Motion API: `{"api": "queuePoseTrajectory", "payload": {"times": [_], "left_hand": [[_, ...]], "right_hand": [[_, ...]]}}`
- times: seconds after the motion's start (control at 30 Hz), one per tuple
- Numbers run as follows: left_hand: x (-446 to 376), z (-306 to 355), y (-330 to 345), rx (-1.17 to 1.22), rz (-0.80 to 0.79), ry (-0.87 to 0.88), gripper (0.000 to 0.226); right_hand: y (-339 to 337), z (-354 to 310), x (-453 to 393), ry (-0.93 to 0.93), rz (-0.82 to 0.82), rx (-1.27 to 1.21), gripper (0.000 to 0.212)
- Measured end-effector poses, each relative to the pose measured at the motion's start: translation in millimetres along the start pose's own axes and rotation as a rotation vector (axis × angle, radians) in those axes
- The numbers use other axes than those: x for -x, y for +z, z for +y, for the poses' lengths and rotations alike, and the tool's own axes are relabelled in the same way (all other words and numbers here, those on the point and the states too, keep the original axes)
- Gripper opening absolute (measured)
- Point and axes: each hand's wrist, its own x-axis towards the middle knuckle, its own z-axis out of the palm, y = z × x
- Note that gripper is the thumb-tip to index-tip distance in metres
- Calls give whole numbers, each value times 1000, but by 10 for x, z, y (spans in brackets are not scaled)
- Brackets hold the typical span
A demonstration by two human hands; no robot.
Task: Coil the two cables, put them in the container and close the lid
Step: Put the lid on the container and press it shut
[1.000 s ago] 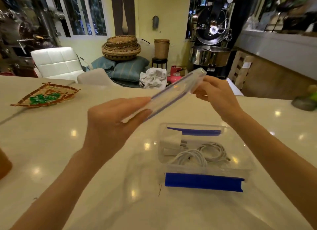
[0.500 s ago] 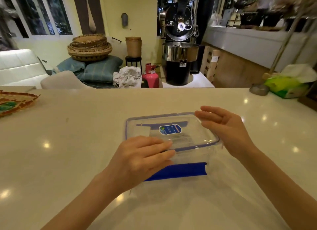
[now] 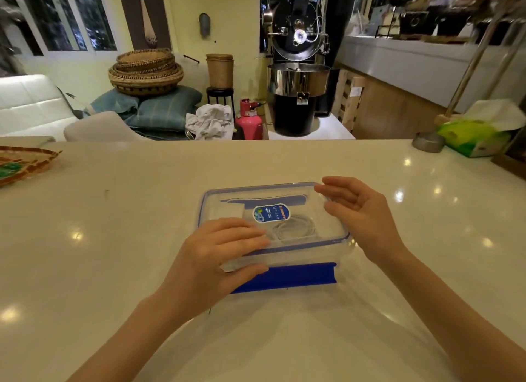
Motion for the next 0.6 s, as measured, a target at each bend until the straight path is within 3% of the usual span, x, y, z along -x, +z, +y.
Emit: {"api": "queuePoseTrajectory", "payload": {"times": [0.3, 0.4, 0.53, 0.6], "left_hand": [[25, -3, -2, -5, -42, -74, 43], [38, -7, -9, -39, -82, -63, 48], [84, 43, -16, -220, -109, -1, 57], [115, 73, -22, -302, -125, 34, 66]], "right_hand": [[-79, 40, 52, -95, -107, 253, 23], [-85, -41, 216, -277, -164, 382, 18], [-88, 15, 487, -632, -343, 682, 44], [-87, 90, 524, -715, -383, 850, 61]]}}
